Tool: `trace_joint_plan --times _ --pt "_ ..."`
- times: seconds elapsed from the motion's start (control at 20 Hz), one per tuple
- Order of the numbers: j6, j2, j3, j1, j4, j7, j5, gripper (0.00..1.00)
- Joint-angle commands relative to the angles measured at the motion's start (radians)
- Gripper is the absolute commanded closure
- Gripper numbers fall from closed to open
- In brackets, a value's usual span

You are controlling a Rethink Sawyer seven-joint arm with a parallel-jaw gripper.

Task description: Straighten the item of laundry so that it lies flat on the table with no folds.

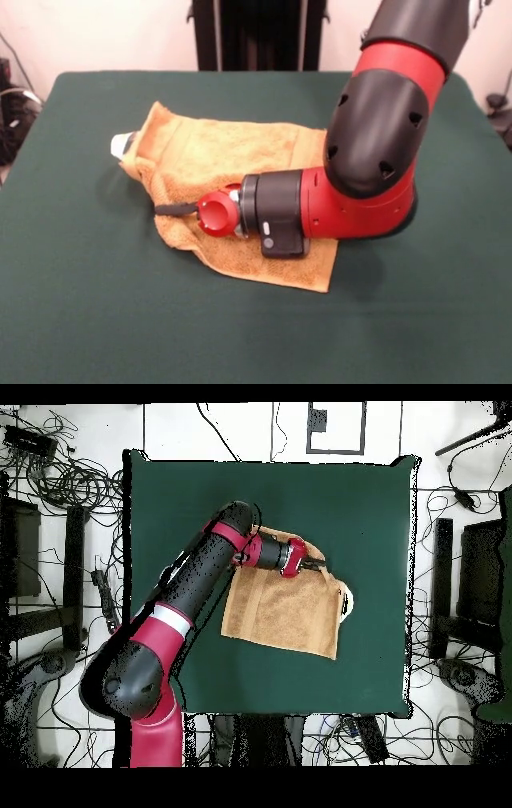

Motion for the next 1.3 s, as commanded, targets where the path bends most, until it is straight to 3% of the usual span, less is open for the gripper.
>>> trace_joint_plan --times 0.05,1.0,1.3 --pt "0.15 0.086 -0.034 -0.044 -0.18 0.282 0.15 1.0" --pt "0.329 0.116 -0.292 -0.11 -0.295 0.244 0.207 1.0" --pt "0.38 0.124 -0.404 -0.152 -0.353 0.269 0.27 1.0"
